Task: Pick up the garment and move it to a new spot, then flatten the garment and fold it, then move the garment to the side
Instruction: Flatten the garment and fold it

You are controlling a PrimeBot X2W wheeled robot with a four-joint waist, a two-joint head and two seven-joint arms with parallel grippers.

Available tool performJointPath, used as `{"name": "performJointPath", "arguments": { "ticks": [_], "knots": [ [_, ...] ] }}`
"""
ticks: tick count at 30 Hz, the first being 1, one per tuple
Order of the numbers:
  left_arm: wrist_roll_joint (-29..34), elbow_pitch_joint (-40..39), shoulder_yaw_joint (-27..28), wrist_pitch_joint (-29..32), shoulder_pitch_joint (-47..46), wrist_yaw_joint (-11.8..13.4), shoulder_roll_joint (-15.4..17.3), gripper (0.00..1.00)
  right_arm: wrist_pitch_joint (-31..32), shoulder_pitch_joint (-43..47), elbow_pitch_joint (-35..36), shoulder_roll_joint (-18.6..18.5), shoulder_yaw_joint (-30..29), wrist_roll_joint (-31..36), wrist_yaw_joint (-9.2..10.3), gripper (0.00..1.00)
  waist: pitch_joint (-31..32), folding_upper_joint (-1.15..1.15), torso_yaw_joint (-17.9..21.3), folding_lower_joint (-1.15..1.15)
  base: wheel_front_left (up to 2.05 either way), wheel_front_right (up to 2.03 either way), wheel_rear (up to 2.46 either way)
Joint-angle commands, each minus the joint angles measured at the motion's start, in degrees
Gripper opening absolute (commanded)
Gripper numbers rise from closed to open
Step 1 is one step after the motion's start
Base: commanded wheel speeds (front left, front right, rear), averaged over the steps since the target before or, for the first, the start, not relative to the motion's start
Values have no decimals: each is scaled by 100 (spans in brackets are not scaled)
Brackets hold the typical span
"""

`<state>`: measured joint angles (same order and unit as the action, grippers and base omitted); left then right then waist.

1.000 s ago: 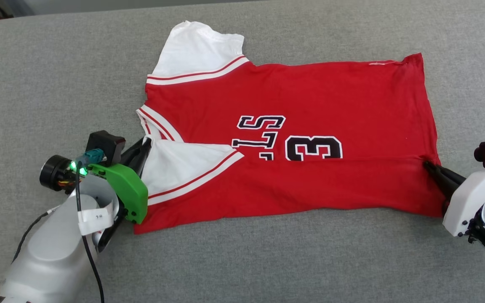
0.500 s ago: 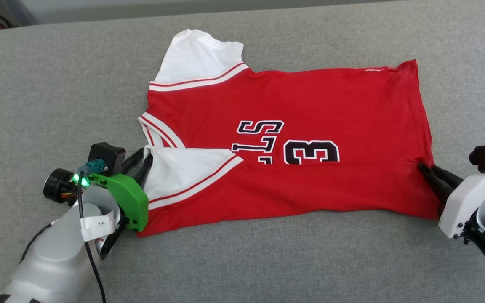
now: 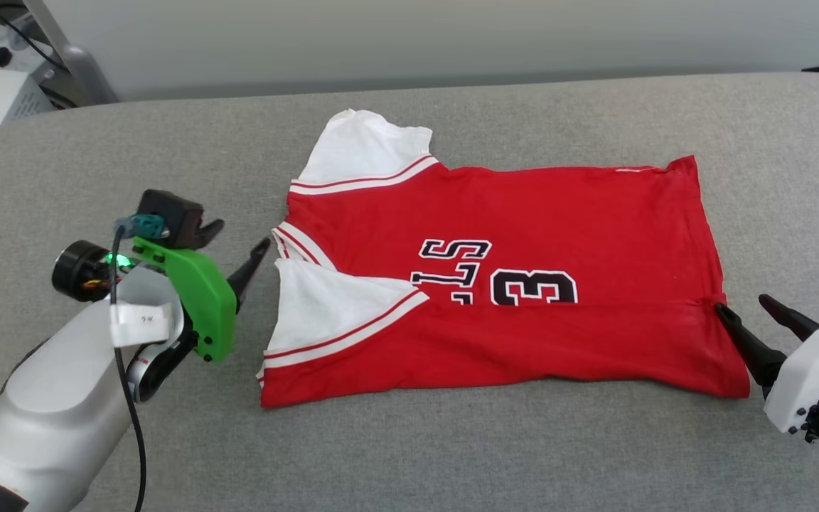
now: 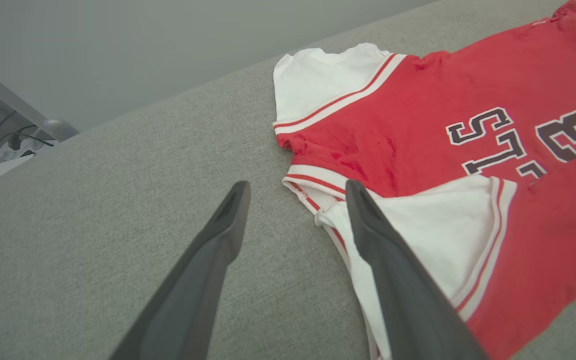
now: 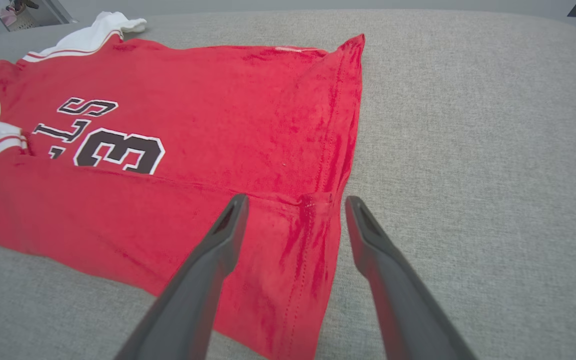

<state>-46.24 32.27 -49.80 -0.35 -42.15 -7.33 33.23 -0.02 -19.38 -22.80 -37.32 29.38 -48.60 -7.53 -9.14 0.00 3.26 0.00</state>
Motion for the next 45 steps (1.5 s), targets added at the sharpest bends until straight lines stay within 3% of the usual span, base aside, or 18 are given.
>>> {"name": "performJointPath", "arguments": {
  "ticks": [1, 8, 18, 25, 36, 37, 38, 39, 45],
  "knots": [
    [-162, -157, -88, 300, -113, -15, 79, 100, -24, 96, 33, -3, -34, 21, 4, 100, 125, 0, -78, 0, 0, 0, 0],
    [-966, -834, -501, 2193, -299, -15, 393, 100, 60, 208, 117, 56, -140, 121, 4, 100, 214, 0, -105, 0, 0, 0, 0],
    [-1719, -882, -817, 3535, -357, -15, 379, 100, 211, 187, 237, 171, -217, 189, 4, 100, 44, 0, 32, 0, 0, 0, 0],
    [-1927, -675, -1090, 4010, -276, -15, 327, 100, 246, 63, 242, 256, -231, 227, 4, 100, -175, 0, 169, 0, 0, 0, 0],
    [-1971, -303, -1594, 4052, 3, -15, 186, 100, 203, -107, 111, 391, -161, 228, 4, 100, -356, 0, 313, 0, 0, 0, 0],
    [-2036, -278, -1684, 3962, 75, -15, 169, 83, 182, -170, 111, 361, -160, 241, 4, 100, -337, 0, 319, 0, 0, 0, 0],
    [-2046, -290, -1705, 3920, 79, -15, 171, 29, 180, -184, 116, 351, -169, 234, 4, 100, -326, 0, 314, 0, 0, 0, 0],
    [-2058, -296, -1715, 3841, 80, -15, 179, 0, 181, -202, 127, 330, -181, 238, 4, 100, -313, 0, 309, 0, 0, 0, 0],
    [-2103, -395, -1669, 3326, -18, -15, 270, 0, 326, -317, 302, 81, -229, 402, 4, 100, -169, 0, 263, 0, 0, 0, 0]
  ]
}}
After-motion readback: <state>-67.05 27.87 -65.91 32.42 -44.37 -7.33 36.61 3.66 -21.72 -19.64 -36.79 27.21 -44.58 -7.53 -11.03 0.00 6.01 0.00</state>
